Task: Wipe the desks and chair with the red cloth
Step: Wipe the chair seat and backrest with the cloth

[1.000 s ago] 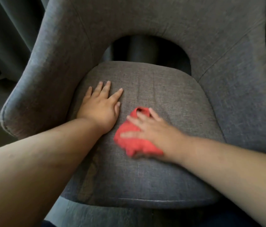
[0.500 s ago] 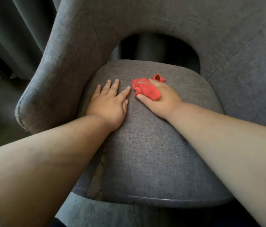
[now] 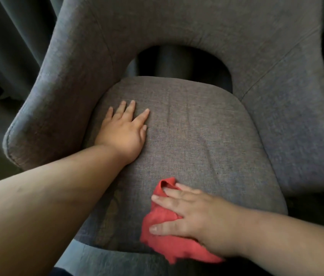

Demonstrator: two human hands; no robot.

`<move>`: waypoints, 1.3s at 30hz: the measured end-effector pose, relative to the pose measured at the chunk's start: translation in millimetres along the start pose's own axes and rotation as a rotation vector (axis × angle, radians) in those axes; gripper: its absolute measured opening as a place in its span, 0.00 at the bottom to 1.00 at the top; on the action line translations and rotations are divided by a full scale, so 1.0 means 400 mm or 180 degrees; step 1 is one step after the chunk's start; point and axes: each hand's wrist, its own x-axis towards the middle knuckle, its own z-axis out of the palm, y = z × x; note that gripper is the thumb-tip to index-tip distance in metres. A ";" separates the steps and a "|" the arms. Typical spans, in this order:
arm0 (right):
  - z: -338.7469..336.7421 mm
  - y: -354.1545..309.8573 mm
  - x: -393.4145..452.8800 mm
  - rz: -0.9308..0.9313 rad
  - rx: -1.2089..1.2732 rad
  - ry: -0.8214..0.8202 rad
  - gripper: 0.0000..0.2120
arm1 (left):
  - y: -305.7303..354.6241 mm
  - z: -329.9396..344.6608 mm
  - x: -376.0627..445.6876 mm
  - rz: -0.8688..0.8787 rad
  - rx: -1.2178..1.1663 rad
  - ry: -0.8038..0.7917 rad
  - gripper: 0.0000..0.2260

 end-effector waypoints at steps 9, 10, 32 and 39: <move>-0.090 0.359 0.162 0.0913 -0.0379 -0.0156 0.33 | 0.000 0.001 0.004 -0.0053 -0.0081 0.0008 0.28; -0.107 0.406 0.184 0.1185 -0.0336 -0.0047 0.34 | 0.000 0.001 0.004 -0.0055 -0.0080 0.0002 0.28; -0.031 0.117 0.136 0.1346 0.1141 0.0579 0.33 | -0.014 -0.001 0.003 -0.0074 -0.1161 0.0459 0.27; 0.002 0.029 -0.029 0.0593 -0.0536 0.0362 0.18 | -0.012 0.016 0.005 -0.0066 -0.1029 0.0567 0.26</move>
